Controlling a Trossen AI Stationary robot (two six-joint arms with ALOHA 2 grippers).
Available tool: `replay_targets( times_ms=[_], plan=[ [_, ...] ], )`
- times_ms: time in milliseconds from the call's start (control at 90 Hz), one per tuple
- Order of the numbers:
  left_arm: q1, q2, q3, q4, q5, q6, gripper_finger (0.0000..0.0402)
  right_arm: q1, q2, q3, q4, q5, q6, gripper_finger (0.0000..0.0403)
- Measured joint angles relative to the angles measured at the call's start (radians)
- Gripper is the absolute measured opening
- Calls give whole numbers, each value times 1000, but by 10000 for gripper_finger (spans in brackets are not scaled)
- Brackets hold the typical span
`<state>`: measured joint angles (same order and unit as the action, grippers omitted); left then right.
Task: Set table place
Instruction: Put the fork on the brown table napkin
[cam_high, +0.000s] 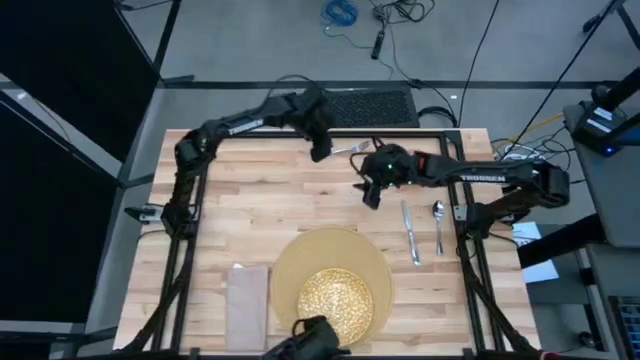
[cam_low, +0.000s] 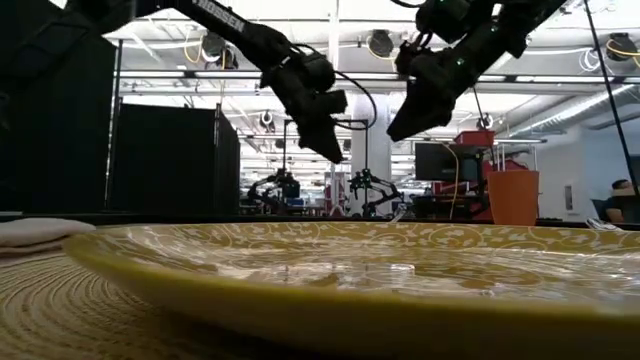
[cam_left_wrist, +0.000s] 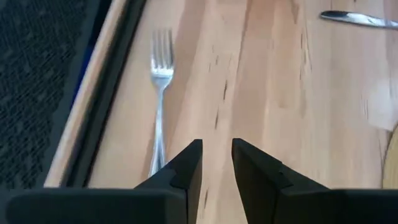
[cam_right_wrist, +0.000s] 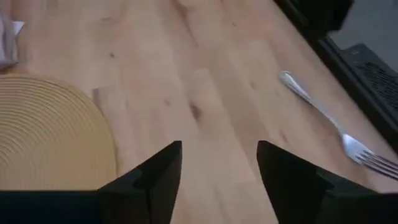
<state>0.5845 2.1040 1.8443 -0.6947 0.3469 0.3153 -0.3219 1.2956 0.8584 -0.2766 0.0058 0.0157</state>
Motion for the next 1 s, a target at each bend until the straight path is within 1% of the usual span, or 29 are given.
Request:
replay_targets(
  times_ms=[133, 222, 433, 700, 800, 1000],
  plan=[
    [-27, 33, 1, 38, -59, 16, 74, -30, -34, 0, -62, -3, -18, 207],
    [-31, 72, 8, 34, -71, 18, 74, -47, -43, 0, -85, -3, -27, 208],
    [-4, 172, 129, -92, -69, 13, 74, -59, -41, 0, -75, -3, -36, 208],
    [33, 241, 239, -241, -42, 9, 74, -59, -40, 0, -71, -6, -41, 208],
    [45, 259, 252, -296, -42, 9, 74, -59, -40, 0, -69, -7, -46, 208],
    [81, 259, 254, -339, -41, 15, 74, -58, -40, 0, -69, -7, -47, 208]
  ],
)
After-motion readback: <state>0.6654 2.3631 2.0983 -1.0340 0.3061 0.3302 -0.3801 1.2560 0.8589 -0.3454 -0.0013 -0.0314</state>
